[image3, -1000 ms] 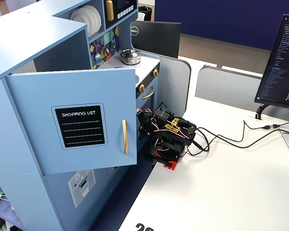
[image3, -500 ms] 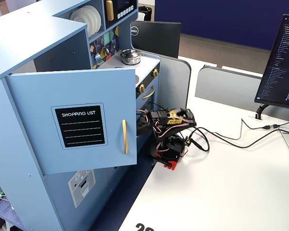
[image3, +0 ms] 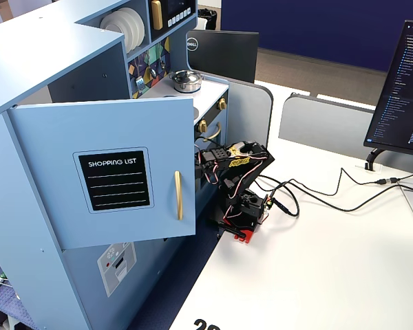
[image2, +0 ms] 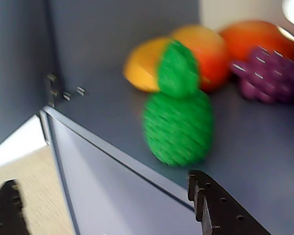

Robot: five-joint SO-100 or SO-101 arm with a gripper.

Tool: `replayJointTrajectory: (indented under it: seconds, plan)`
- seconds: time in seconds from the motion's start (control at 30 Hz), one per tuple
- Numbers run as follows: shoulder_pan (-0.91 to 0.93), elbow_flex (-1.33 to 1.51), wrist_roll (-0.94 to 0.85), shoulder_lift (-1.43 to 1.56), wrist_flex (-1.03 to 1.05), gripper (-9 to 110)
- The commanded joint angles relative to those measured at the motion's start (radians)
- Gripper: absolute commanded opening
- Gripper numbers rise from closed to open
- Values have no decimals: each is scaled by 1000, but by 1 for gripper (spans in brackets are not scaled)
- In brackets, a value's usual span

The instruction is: Pick up the green pineapple from the left cabinet and place it in the gray recipient

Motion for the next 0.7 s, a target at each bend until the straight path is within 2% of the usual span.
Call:
replayJointTrajectory:
  seconds: [0.0,0.43,0.67]
  plan:
    - [21,-95,9,-78,-104,43]
    - [60,-256,-25,-365,-299,44]
    - [71,-316,-54,-453,-327,44]
